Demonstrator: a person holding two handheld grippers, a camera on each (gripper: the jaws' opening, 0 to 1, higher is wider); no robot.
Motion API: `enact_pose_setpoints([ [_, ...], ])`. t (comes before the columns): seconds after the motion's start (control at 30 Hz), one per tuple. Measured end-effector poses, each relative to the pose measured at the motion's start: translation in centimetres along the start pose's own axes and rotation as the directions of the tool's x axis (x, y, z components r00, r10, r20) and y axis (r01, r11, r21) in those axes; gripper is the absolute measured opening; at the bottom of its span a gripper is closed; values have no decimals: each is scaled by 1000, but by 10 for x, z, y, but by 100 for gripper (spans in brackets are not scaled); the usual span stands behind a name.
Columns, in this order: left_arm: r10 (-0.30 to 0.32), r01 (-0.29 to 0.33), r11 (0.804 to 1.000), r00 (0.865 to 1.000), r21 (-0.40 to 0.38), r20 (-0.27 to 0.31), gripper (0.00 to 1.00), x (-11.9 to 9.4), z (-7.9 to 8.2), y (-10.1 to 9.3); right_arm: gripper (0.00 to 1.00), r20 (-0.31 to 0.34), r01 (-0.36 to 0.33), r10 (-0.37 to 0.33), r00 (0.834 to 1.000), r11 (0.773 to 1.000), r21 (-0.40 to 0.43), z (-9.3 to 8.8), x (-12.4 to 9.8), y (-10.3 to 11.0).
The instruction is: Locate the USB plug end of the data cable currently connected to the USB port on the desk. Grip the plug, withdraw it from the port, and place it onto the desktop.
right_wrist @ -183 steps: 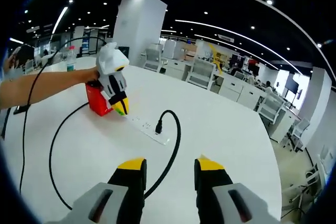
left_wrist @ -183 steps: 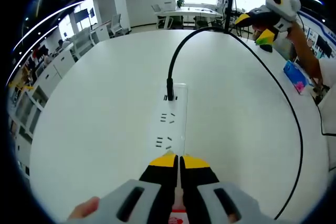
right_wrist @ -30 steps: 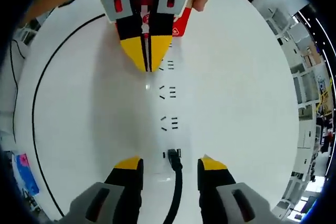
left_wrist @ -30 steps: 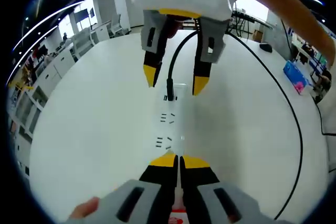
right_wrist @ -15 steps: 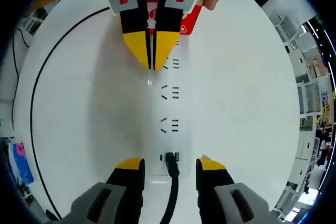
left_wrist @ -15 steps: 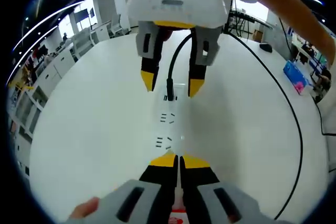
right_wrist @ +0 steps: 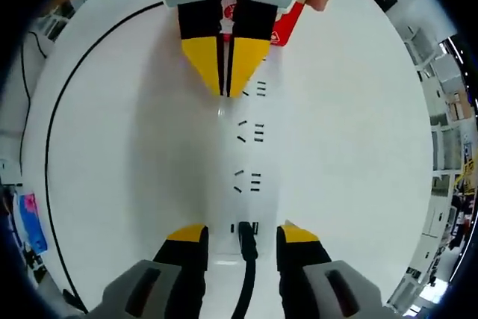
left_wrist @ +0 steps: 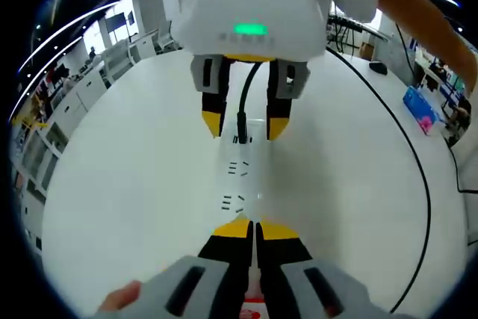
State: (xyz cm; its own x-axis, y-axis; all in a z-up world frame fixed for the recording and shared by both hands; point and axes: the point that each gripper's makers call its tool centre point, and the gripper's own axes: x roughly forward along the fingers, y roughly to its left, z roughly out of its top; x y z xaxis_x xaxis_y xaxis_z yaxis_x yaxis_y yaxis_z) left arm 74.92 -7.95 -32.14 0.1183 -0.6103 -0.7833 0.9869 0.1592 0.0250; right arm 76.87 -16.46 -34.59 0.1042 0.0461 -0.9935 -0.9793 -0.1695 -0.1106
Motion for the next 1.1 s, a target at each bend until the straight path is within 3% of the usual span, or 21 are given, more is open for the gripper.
enact_pose_setpoints([
  [0.53,-1,1,1000,1000,-1,1,3,0,1,1,38,-19,-2,2,1000,1000,-20,-6,3,-14],
  [1.1,0,0,1000,1000,-1,0,3,1,1,0,33,-17,-7,6,1000,1000,-26,-8,2,-8],
])
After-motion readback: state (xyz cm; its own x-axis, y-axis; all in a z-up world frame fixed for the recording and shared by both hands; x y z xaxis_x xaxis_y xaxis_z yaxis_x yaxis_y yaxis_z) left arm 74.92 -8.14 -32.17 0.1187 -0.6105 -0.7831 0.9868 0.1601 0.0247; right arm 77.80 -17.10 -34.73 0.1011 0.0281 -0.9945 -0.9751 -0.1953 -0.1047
